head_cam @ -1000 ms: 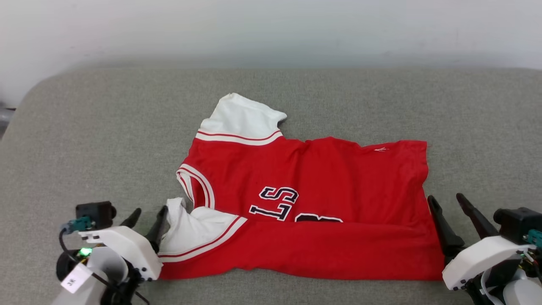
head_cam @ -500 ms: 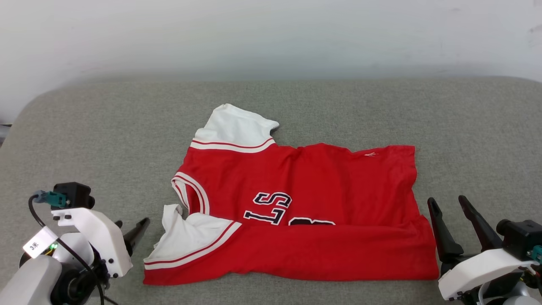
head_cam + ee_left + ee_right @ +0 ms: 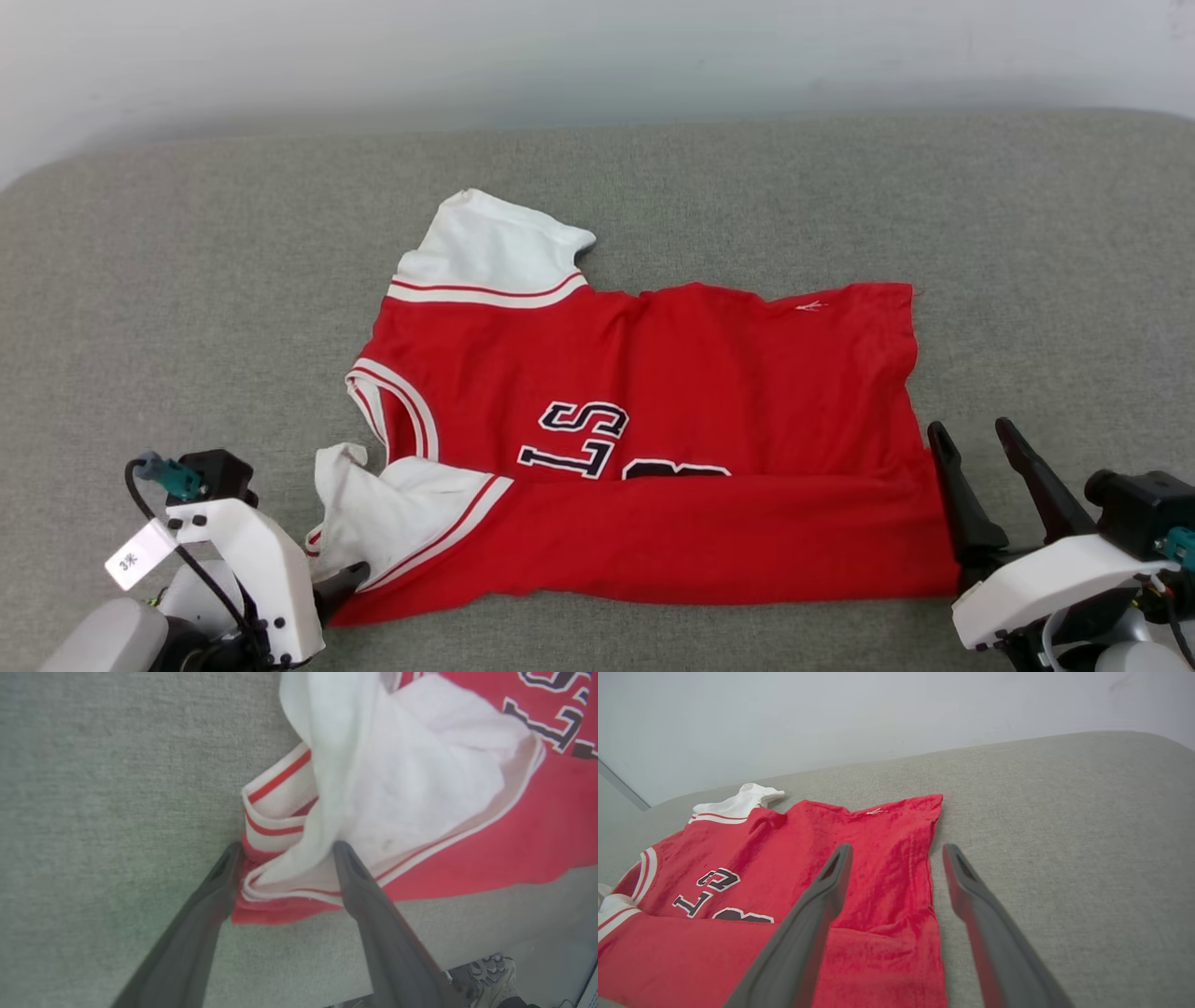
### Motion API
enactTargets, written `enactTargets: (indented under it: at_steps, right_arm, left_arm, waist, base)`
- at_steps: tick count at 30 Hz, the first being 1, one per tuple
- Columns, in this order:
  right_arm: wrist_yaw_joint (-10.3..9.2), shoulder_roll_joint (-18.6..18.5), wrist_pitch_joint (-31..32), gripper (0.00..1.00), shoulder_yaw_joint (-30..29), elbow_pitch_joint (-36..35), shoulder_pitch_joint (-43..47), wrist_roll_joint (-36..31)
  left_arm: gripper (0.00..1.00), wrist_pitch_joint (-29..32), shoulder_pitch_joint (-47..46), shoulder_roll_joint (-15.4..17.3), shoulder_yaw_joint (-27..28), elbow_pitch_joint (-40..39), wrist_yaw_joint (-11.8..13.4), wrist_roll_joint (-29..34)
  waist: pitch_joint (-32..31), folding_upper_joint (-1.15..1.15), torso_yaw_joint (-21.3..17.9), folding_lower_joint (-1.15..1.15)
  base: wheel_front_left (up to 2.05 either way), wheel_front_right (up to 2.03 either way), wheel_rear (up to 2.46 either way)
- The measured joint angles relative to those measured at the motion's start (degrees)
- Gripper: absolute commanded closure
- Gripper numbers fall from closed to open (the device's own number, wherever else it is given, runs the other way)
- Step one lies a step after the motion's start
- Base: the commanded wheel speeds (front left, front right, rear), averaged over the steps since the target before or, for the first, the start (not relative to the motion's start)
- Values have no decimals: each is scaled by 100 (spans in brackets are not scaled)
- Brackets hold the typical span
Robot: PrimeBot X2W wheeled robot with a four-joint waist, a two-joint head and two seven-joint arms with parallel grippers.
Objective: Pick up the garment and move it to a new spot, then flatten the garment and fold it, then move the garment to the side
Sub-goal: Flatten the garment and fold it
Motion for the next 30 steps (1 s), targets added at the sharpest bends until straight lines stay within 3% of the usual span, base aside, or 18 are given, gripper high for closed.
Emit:
enactTargets:
  at_steps: [5,6,8,17,25,30]
  right_arm:
    - [0,3,58,0,-4,7,-98,58]
    - [0,-4,68,0,-46,23,-97,58]
    - [0,-24,93,0,-132,40,-96,97]
    - [0,-271,560,0,-521,-2,-82,407]
    - [0,-853,2788,0,-454,29,-41,687]
    - [0,-876,3682,0,-304,-41,-18,858]
  left_arm:
    - [3,-20,-93,-135,-143,291,-8,105]
    - [46,-24,-105,-167,-148,344,-62,90]
    - [100,-67,-129,-196,-159,428,-152,86]
    - [100,-386,-222,-339,-264,494,-322,226]
    - [100,-605,-202,-132,-179,-63,-120,469]
    - [100,-571,-214,-115,-219,-470,71,605]
  waist:
    - [154,0,-65,-1]
    - [172,0,-74,-1]
    - [192,0,-80,-1]
    - [56,0,2,0]
    - [-80,0,98,0]
    - [9,0,217,0]
  base:
    - [0,0,0]
    - [0,0,0]
    - [0,0,0]
    - [0,0,0]
    - [0,0,0]
    - [0,0,0]
